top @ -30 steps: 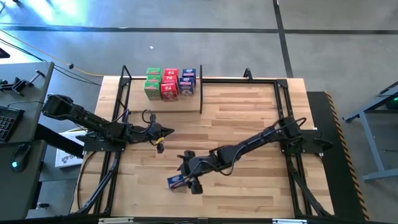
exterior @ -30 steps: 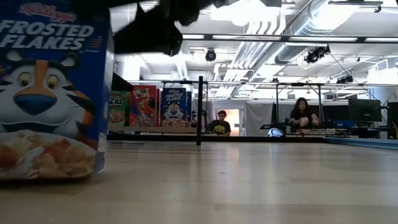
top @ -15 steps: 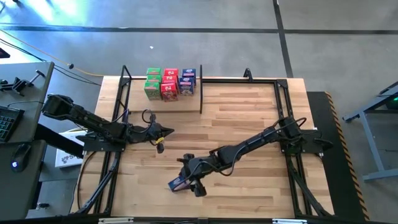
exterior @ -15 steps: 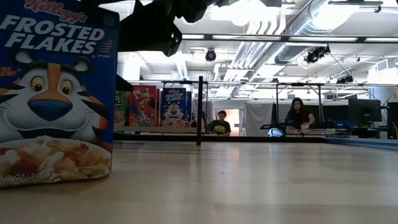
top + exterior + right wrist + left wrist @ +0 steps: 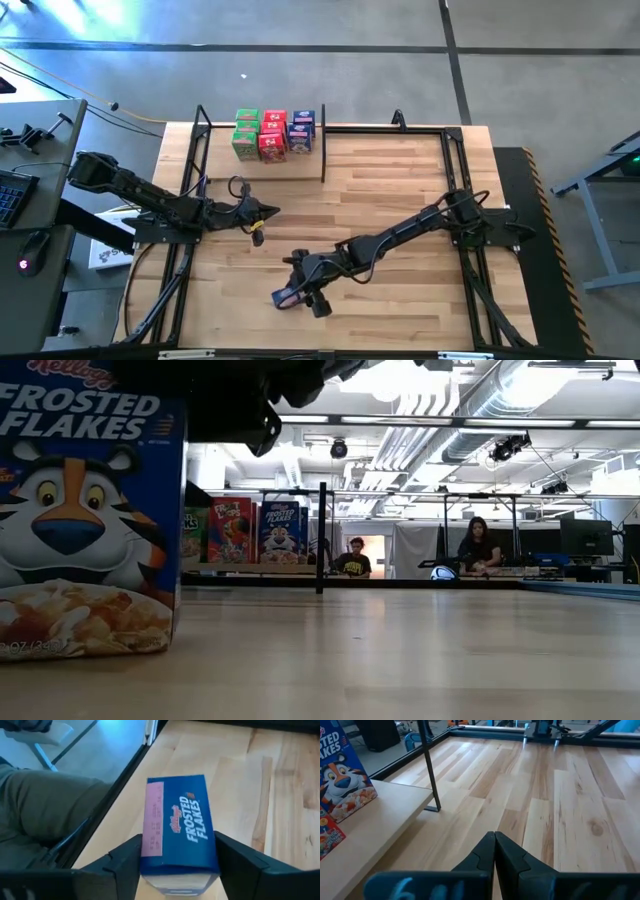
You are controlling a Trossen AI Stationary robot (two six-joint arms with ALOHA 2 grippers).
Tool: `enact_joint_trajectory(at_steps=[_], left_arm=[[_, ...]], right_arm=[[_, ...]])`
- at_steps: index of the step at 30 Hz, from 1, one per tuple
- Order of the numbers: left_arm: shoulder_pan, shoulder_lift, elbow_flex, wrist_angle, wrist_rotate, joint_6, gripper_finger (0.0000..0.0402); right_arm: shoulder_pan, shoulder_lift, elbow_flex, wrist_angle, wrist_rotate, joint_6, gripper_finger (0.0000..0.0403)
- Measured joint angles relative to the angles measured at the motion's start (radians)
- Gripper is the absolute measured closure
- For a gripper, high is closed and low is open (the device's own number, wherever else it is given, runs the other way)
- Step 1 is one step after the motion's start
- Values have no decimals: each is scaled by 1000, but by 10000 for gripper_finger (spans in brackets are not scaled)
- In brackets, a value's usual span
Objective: Stack cereal on shelf
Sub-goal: Put the blue cereal box on the shelf aligned with the blue cereal box
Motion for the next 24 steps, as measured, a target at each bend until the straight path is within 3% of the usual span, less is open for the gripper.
enact_joint_trajectory(at_steps=[17,24], left_arm=[[18,0,0,16,-13,18,402],[19,0,0,16,-1,18,402]], right_arm=[[-66,-103,1,-8,-7,24,198],[-3,-101,0,-70,47,86,149]])
